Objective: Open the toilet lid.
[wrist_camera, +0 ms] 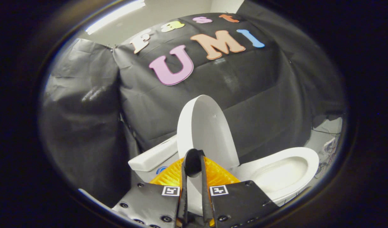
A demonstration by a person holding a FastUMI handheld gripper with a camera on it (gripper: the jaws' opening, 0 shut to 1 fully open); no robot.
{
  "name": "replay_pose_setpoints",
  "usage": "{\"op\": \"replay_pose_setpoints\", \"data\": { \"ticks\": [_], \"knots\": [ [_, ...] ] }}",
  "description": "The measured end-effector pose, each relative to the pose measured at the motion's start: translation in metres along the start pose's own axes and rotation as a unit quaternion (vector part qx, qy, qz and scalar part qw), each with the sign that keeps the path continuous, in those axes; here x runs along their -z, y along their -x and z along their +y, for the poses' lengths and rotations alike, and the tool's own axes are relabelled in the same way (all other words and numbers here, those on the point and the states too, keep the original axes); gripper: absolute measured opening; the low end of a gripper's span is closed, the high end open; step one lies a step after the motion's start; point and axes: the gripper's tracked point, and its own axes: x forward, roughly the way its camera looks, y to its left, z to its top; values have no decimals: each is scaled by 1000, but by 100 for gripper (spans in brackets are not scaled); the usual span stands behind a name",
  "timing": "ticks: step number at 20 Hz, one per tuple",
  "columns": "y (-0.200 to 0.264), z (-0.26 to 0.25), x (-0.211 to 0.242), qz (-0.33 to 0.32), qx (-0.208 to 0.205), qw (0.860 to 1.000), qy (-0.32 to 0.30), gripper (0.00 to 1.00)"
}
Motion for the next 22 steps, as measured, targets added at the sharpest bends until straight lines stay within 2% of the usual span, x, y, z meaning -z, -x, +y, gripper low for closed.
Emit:
{"op": "replay_pose_setpoints", "data": {
  "ticks": [10,18,20,22],
  "knots": [
    [-39,52,23,33,-46,997,51,20],
    [-42,57,25,52,-40,994,88,20],
    [-42,55,28,56,-42,994,84,31],
    [-39,53,27,62,-44,995,72,37]
  ]
}}
